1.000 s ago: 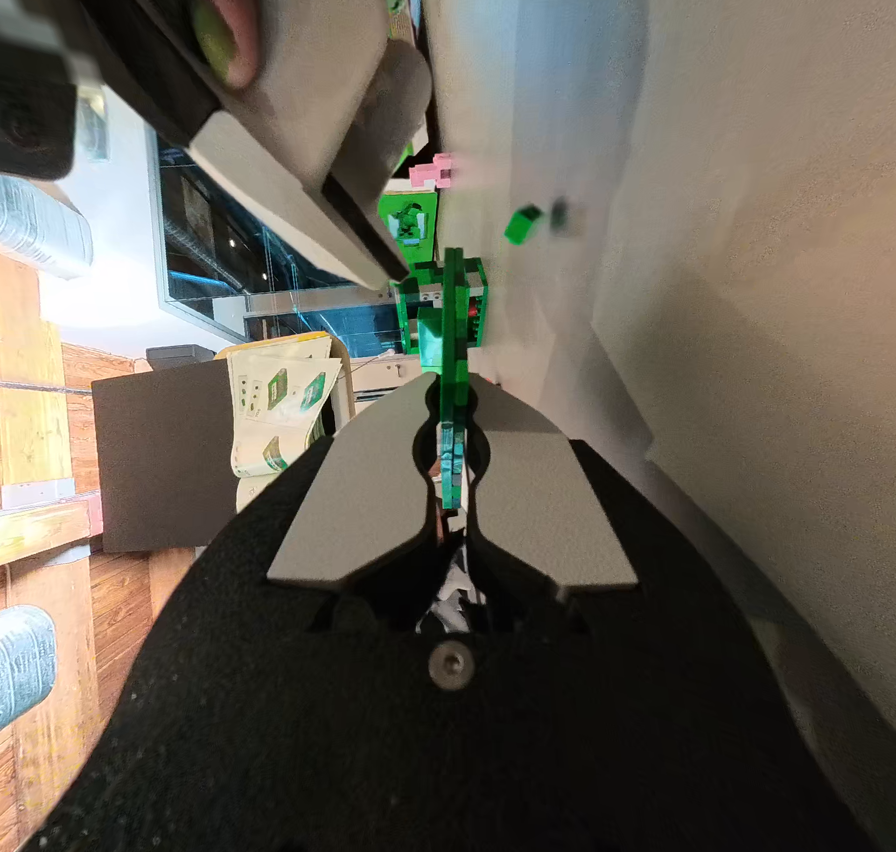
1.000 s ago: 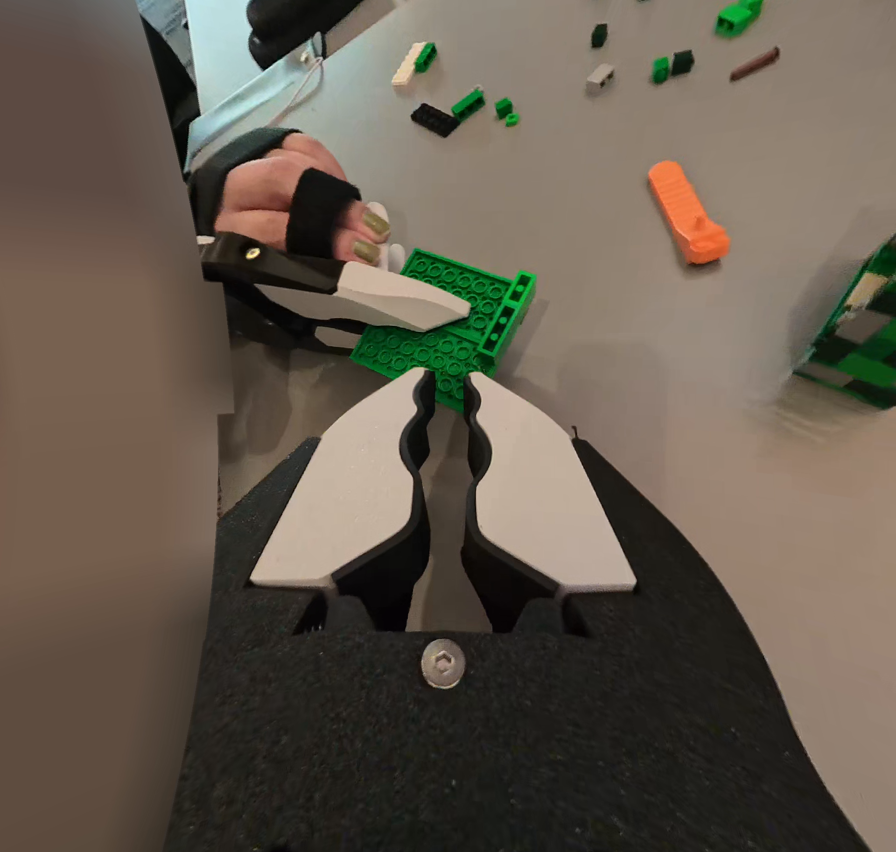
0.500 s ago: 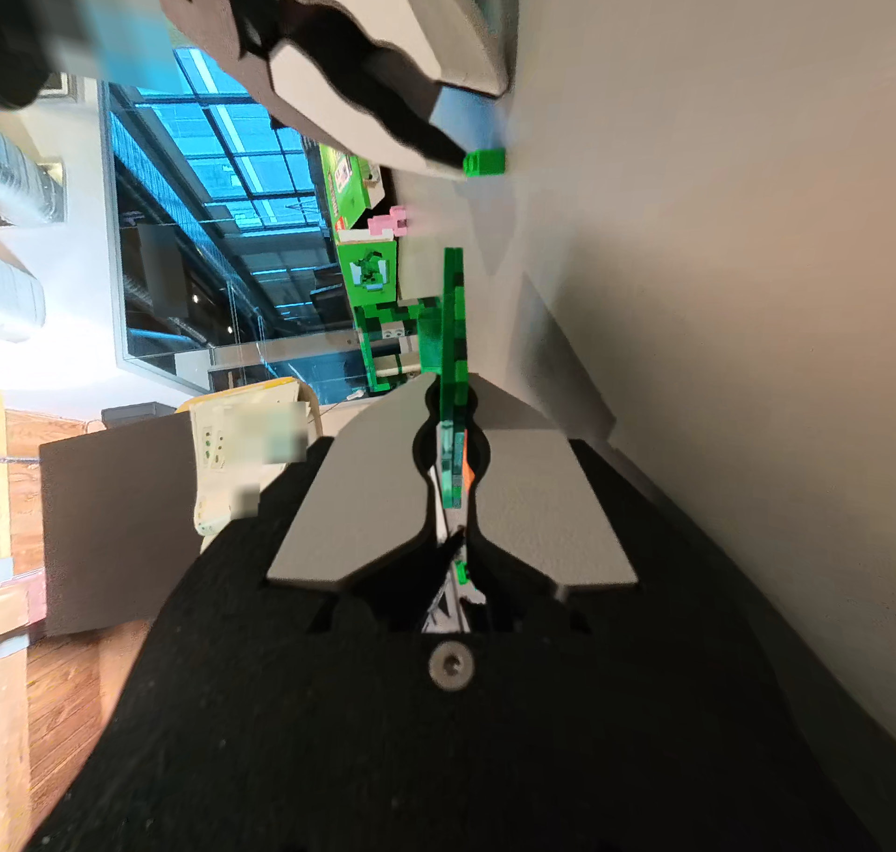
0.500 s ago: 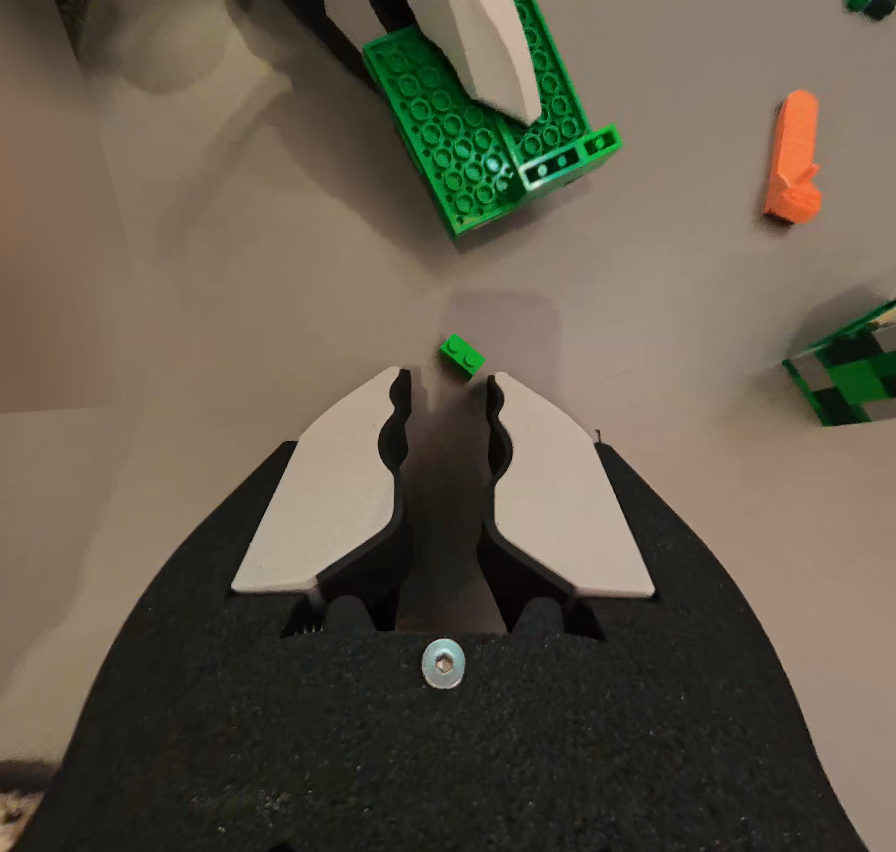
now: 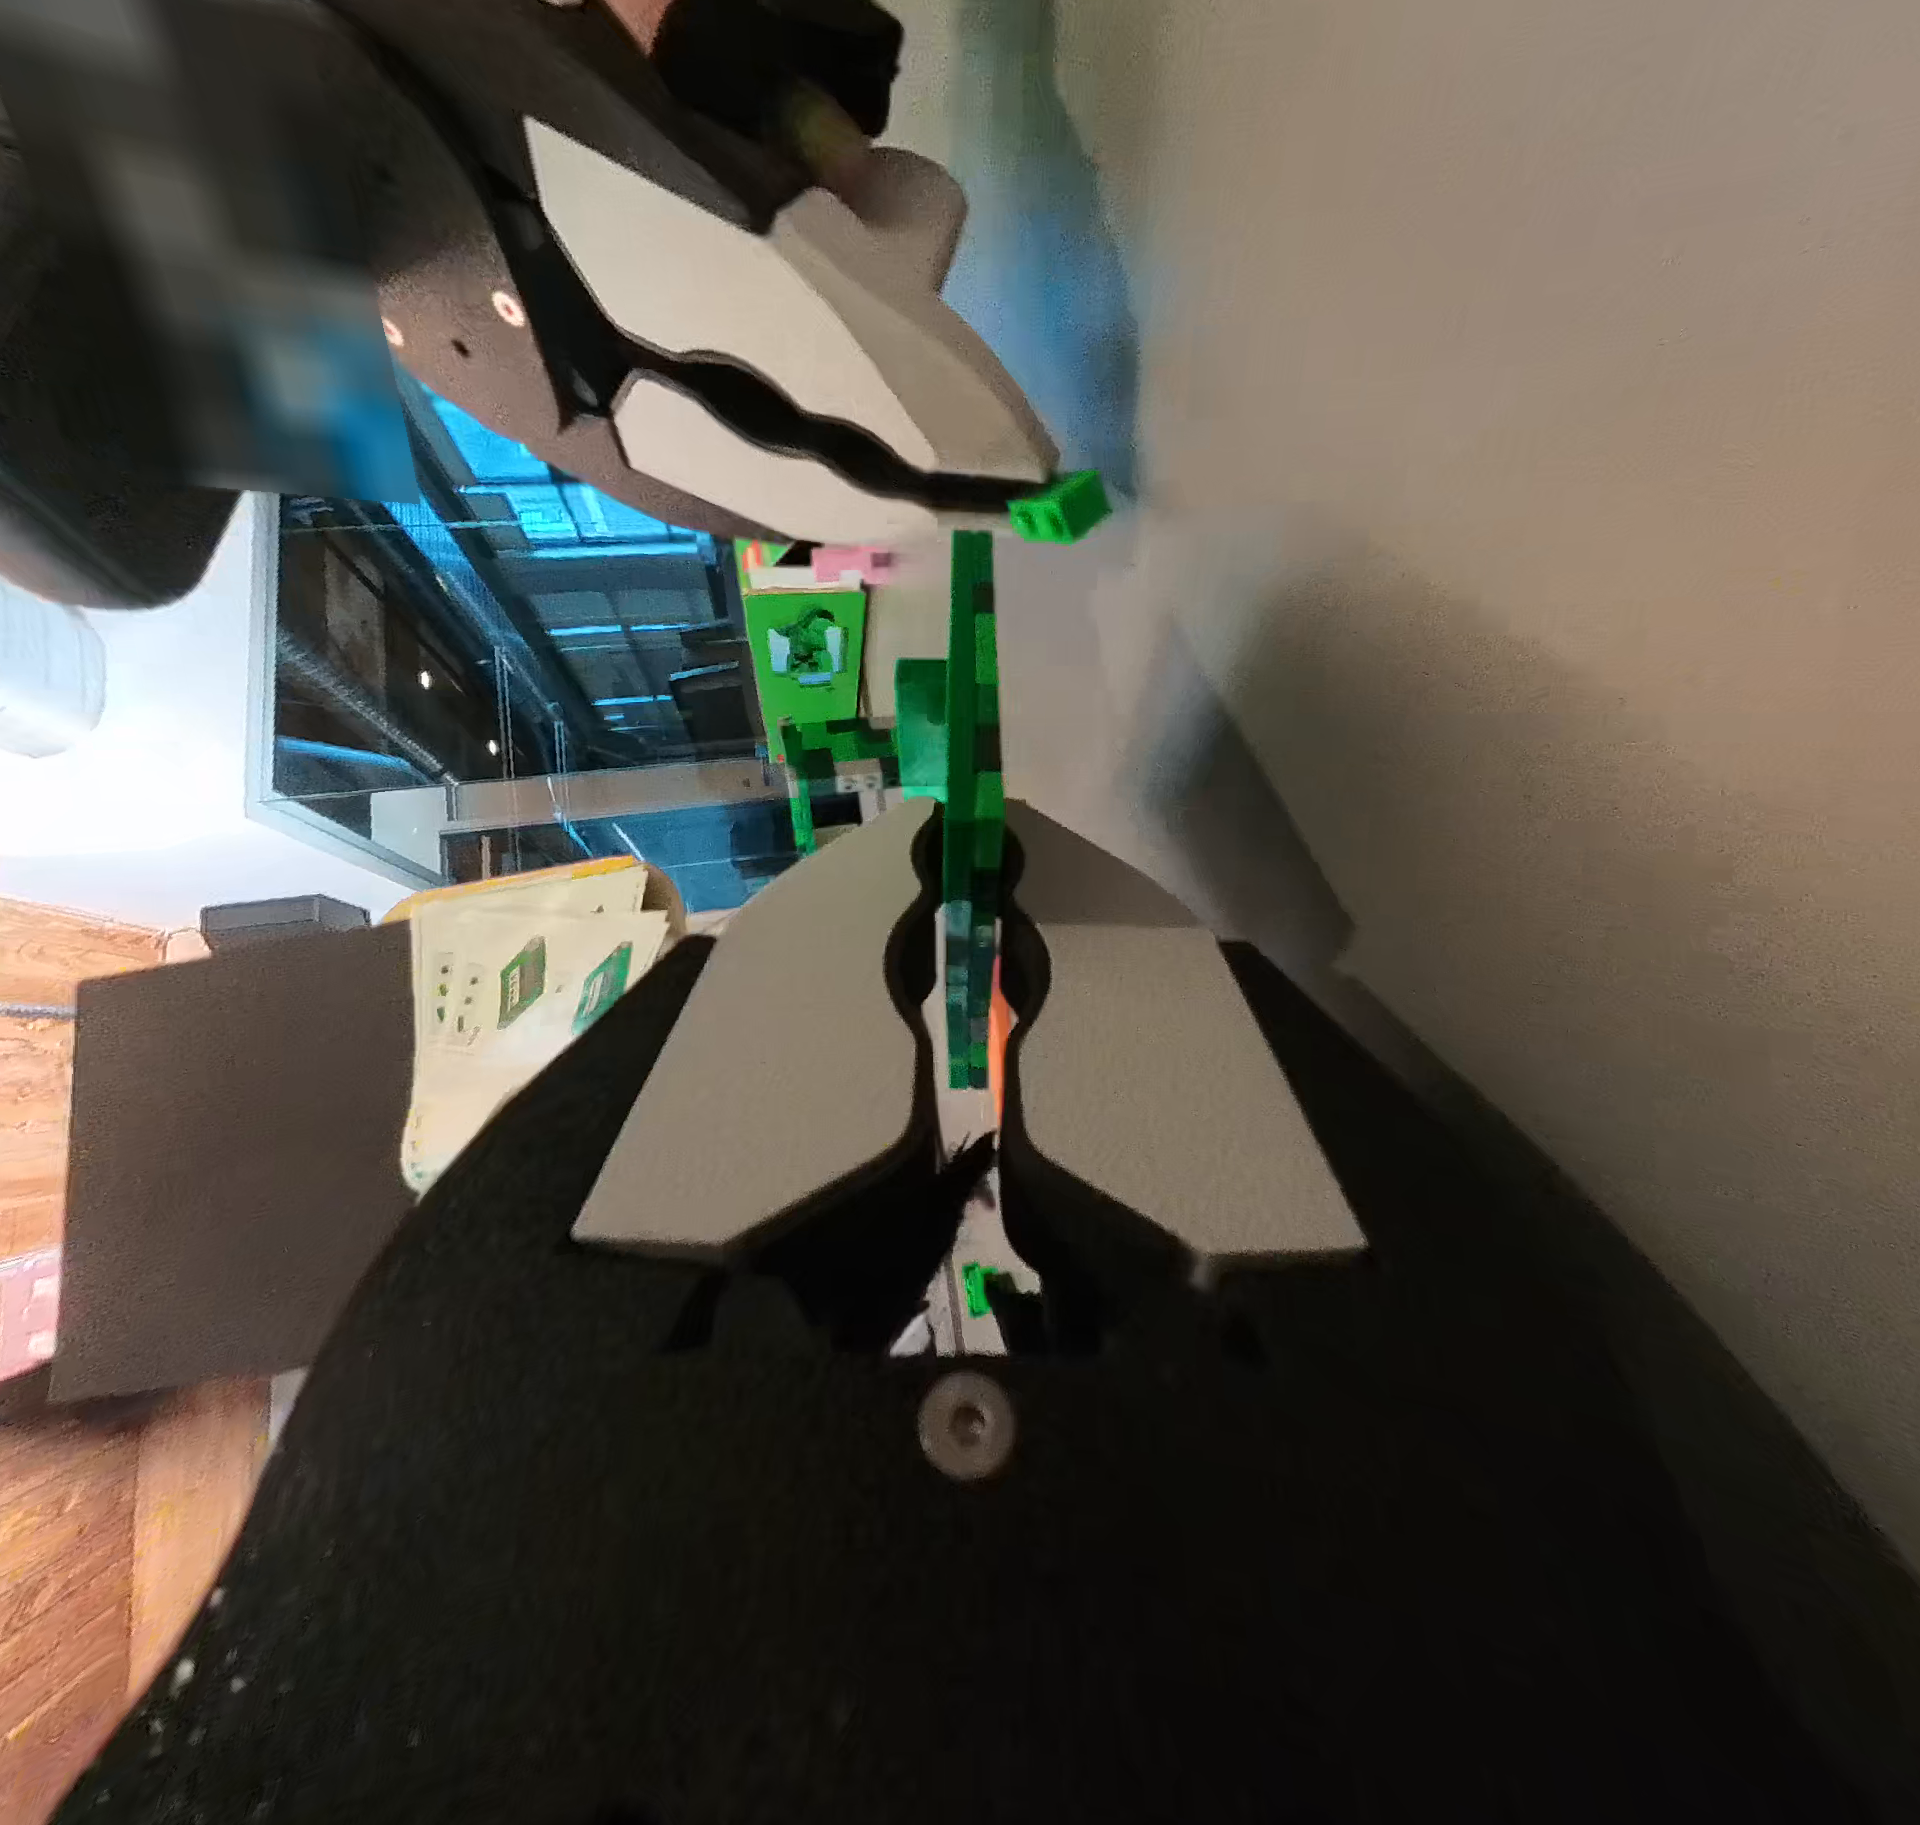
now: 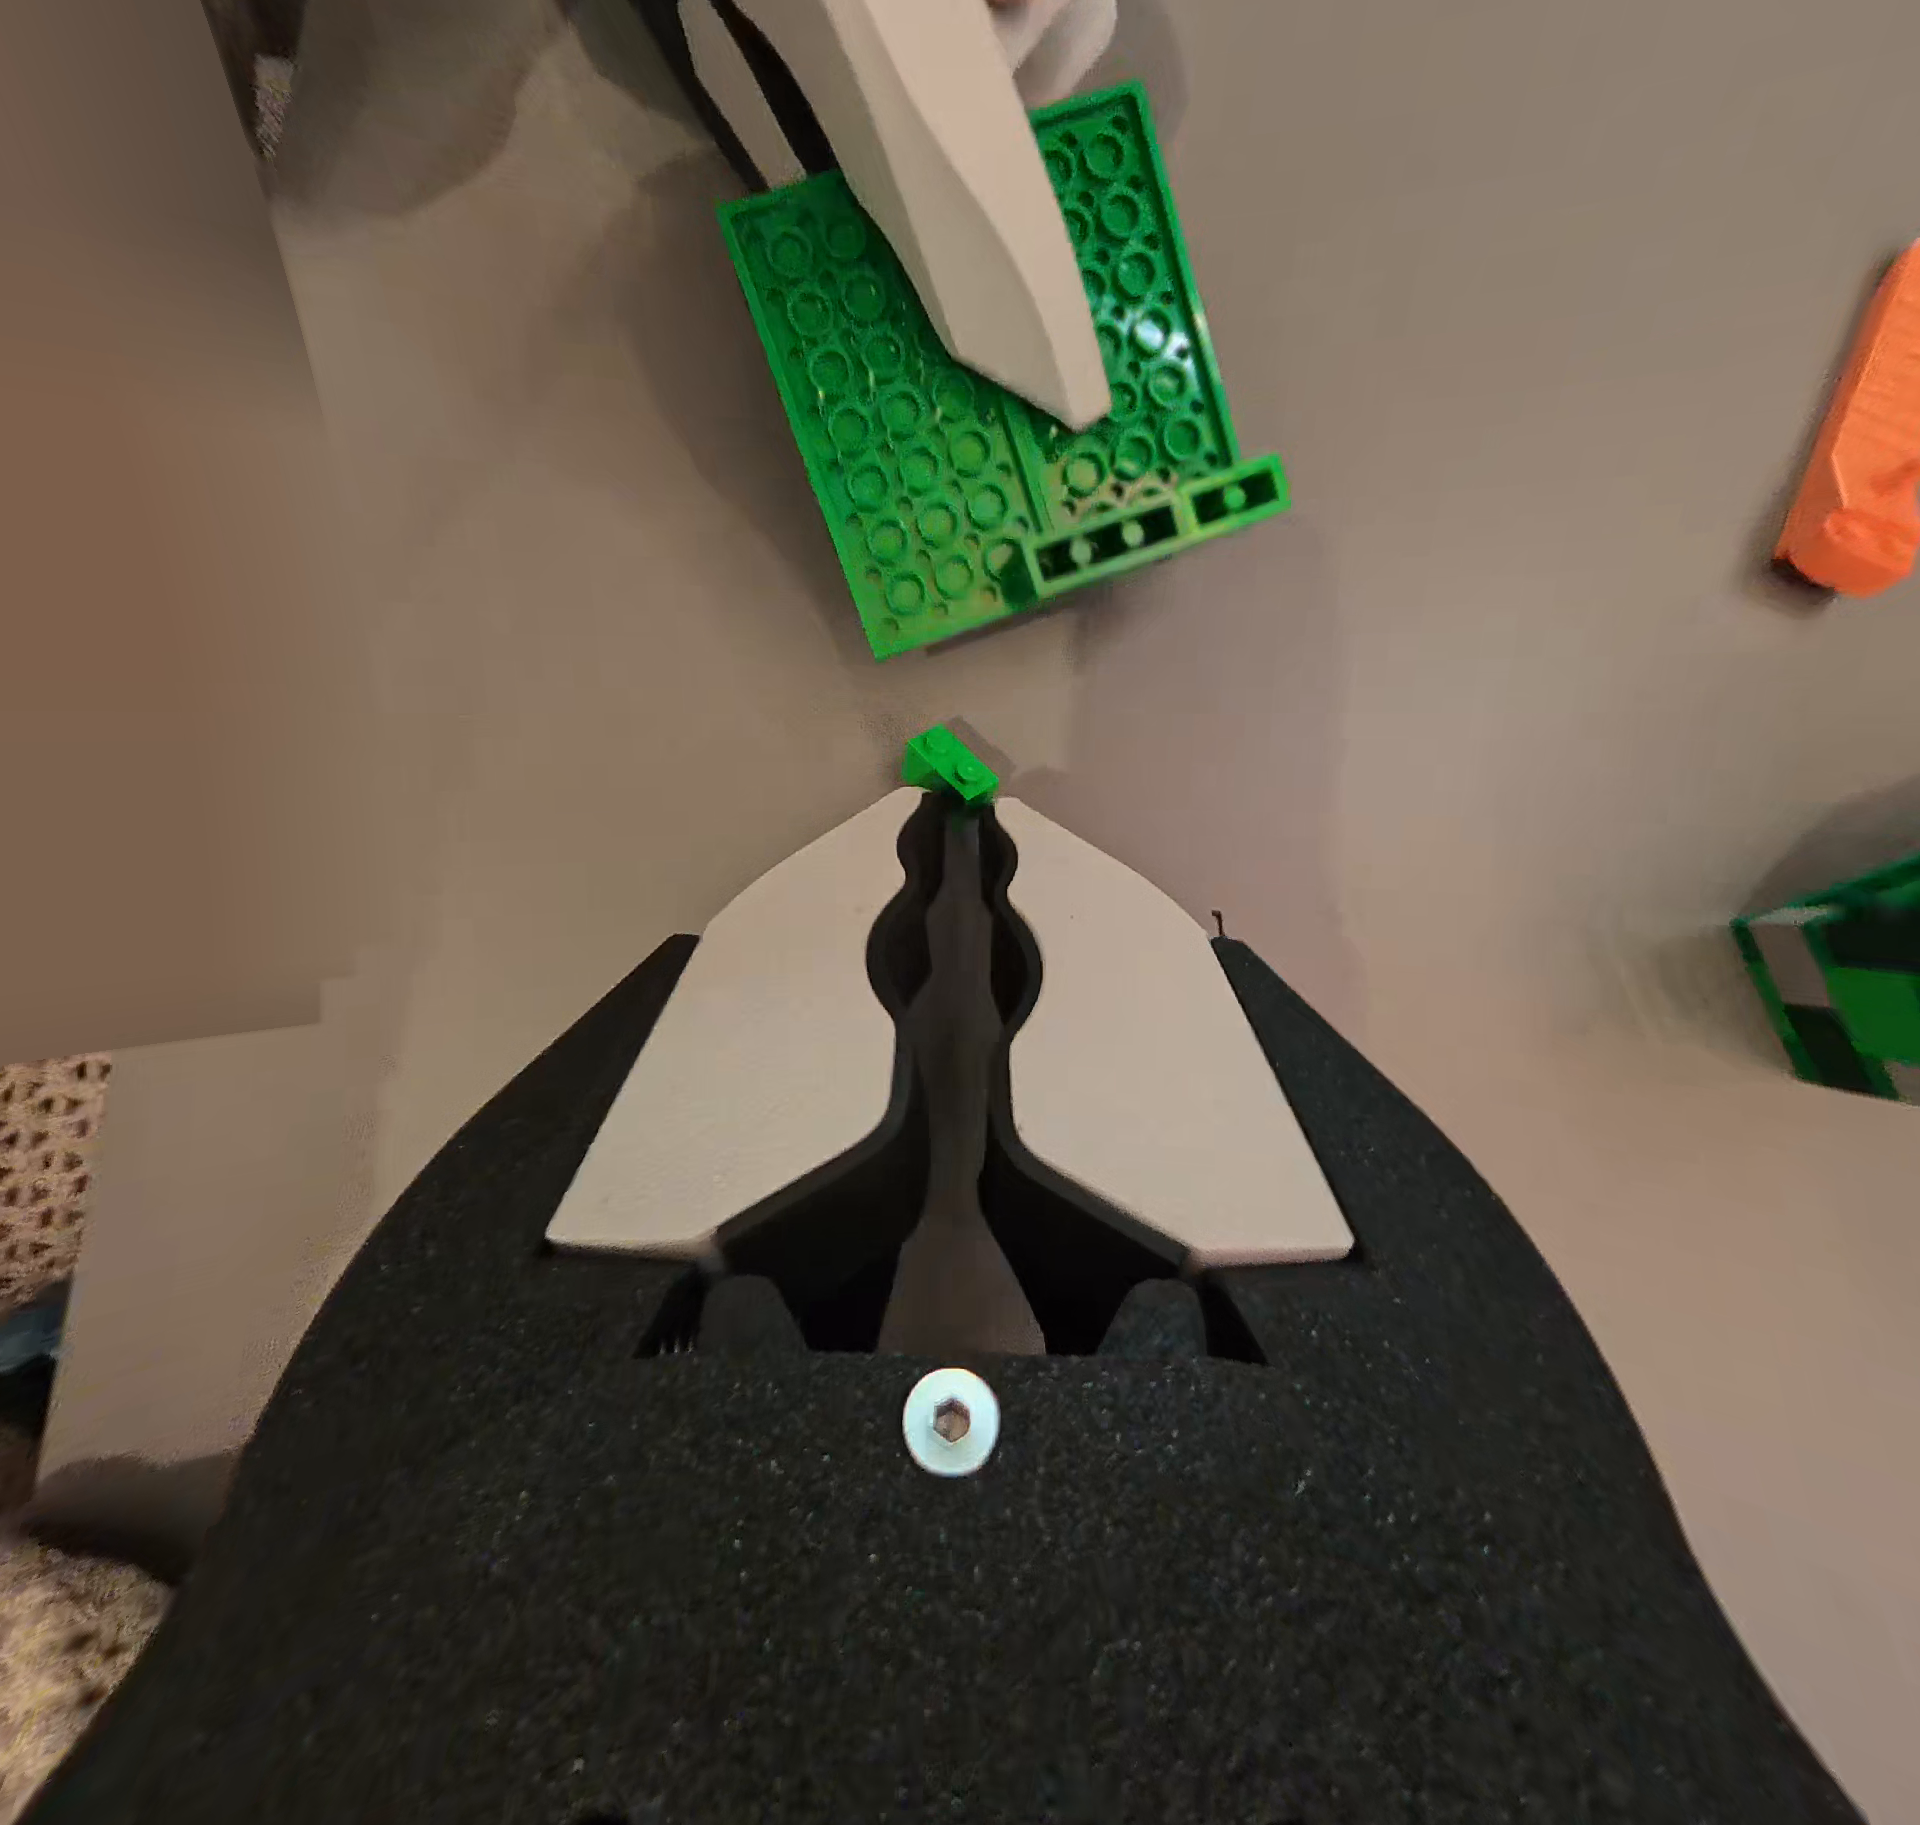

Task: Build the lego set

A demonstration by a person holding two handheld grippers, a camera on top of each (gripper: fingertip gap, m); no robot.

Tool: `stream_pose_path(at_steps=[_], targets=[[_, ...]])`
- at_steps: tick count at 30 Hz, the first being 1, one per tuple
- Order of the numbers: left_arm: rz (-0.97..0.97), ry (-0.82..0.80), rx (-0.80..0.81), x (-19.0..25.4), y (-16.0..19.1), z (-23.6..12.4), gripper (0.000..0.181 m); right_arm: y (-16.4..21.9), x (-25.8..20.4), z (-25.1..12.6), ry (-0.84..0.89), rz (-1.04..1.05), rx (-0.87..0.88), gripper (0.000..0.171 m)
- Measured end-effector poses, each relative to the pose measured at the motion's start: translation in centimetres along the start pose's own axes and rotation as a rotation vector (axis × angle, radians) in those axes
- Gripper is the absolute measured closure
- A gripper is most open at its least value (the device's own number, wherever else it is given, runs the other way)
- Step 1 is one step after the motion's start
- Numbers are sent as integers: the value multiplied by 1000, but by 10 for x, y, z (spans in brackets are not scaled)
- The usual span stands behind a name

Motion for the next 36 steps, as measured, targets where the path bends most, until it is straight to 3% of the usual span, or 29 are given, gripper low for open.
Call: stream_pose_path(at_steps=[8,15,18,20,24,30,32,36], targets=[[-7,74,-38,8,2,7,175,-29,1,-6,33,-33,6,171],[-43,80,-89,5,19,7,175,-17,16,-12,63,-81,-295,171],[-50,84,-109,3,28,6,175,-13,11,-8,41,-15,-193,161],[-55,76,-140,1,35,5,175,-13,5,-3,50,153,-101,154],[-50,78,-150,1,34,6,175,-13,-4,6,188,313,18,151],[-15,70,-170,4,30,9,175,-13,-9,21,328,379,16,152],[-16,43,-188,0,31,9,175,-14,-9,22,363,385,-2,163],[-15,-52,-247,-11,31,5,175,-16,5,3,490,456,-13,164]])
Point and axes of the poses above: each gripper's, where its closed fingertips meet, z out along the fingers, y out of its underside, x = y × z across the jaws, the point moved 3 cm from there along -z, back along the fingers, and after that the axes turned 13 degrees about y, right-handed, at the moved point
